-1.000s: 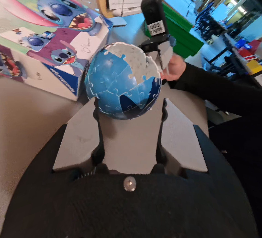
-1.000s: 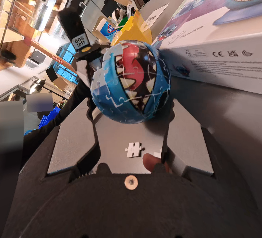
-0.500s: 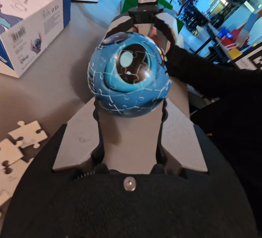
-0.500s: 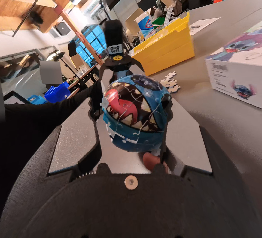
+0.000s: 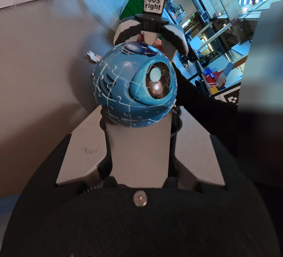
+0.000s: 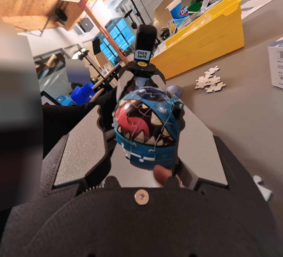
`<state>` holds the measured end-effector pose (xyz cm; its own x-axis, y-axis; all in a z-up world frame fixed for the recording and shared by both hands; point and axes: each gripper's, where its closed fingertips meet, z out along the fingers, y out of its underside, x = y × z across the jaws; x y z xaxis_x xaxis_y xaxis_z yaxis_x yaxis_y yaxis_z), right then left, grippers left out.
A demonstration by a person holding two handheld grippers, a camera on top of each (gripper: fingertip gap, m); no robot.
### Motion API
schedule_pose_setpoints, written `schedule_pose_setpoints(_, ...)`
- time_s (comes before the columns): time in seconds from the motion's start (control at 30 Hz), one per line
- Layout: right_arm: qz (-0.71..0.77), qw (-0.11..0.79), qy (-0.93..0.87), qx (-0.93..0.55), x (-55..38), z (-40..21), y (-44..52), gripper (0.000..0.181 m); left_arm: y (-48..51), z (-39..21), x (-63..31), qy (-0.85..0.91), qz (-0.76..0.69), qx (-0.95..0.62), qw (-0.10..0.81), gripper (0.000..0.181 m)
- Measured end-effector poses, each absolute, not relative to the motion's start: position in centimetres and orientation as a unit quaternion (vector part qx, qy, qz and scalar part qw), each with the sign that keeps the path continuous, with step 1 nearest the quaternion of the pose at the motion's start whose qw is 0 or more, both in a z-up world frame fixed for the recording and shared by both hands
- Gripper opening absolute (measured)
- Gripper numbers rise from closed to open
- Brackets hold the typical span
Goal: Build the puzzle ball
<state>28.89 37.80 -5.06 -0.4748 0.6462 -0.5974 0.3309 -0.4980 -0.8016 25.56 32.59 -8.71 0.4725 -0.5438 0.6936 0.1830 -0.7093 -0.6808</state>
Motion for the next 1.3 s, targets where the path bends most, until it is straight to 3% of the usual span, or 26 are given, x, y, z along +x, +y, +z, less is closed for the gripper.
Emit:
schedule_pose_setpoints(0.27,0.713,0.088,-0.483,-0.501,29.1,-5.1,36.5,0.098,31.1,-10.2,28.5,0.110,-0.500,-0.785,0.350,0.103)
schedule_pose_setpoints(0.5,0.690,0.090,-0.494,-0.521,29.6,-5.4,36.5,0.099,31.0,-9.9,28.8,0.072,-0.527,-0.767,0.358,0.093)
schedule_pose_setpoints(0.77,0.676,0.097,-0.517,-0.517,29.9,-5.1,35.9,0.106,32.2,-8.5,28.6,0.029,-0.567,-0.736,0.370,0.102)
schedule_pose_setpoints(1.3,0.655,0.111,-0.577,-0.476,29.3,-4.7,31.6,0.109,30.3,-9.3,29.2,0.115,-0.463,-0.777,0.411,0.109)
